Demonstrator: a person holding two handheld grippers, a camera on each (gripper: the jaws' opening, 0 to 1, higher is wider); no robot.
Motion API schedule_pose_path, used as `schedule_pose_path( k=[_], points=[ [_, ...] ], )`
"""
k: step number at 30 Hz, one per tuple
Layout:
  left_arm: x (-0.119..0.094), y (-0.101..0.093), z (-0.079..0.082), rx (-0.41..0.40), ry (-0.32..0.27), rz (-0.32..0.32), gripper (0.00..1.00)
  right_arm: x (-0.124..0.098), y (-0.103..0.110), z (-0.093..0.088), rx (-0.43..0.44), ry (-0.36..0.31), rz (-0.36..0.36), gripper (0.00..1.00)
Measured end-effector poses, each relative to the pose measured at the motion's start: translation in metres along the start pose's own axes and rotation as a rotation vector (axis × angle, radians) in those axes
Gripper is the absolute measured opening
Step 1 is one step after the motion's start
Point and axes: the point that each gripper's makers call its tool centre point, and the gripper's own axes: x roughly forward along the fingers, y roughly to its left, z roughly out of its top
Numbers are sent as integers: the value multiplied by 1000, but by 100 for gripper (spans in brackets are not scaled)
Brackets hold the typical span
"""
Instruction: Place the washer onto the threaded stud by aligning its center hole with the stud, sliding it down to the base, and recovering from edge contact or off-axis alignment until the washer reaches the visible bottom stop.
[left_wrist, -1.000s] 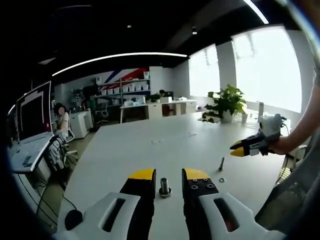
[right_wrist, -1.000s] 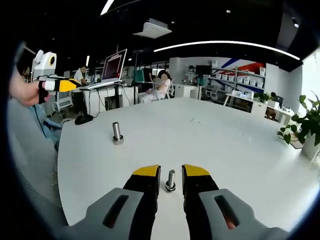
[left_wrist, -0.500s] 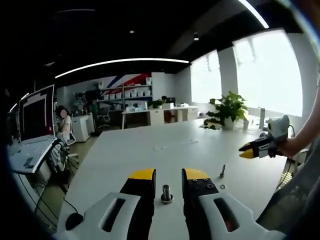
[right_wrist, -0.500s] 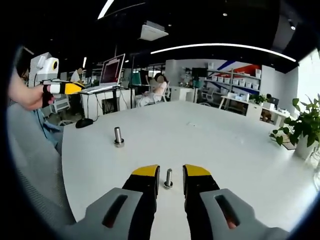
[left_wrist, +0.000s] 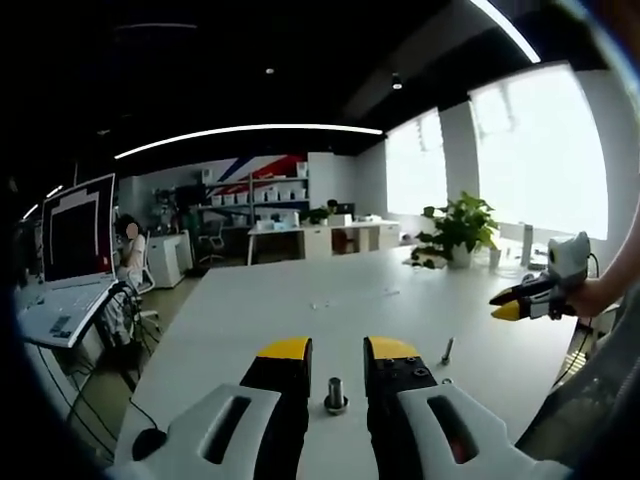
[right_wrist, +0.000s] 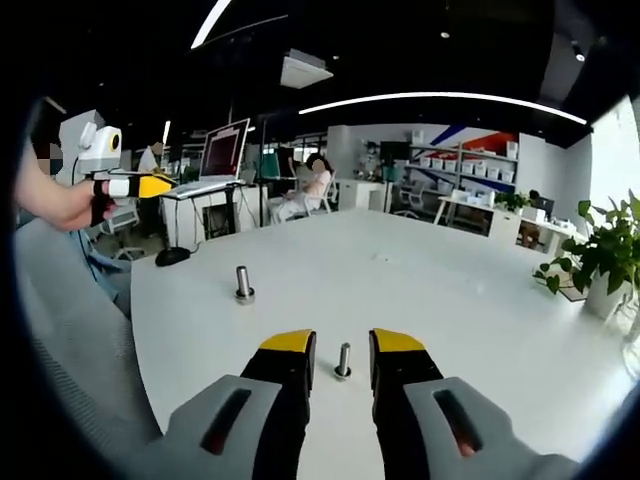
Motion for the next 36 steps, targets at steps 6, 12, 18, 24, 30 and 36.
schedule_pose_path(
  k=[6,12,18,24,30,36],
  points=[
    [-1,0,1,-5,-2,2,19,-10,3,4,18,-23,-11,27],
    [-1,0,3,-5,-11,-2,19,-19,5,8,25,-43,-23,29],
    [-1,0,4,-14,-18,0,19,-29,5,11,35,-54,-34,30],
    [-2,2,4,-27,-20,5,19,-35,4,13,50,-62,-48,31],
    [-2,3,6,-28,-27,7,19,-36,9,10,48,-58,-40,32],
    [-1,1,4,-27,-22,1,19,-29,16,0,54,-41,-19,32]
  ],
)
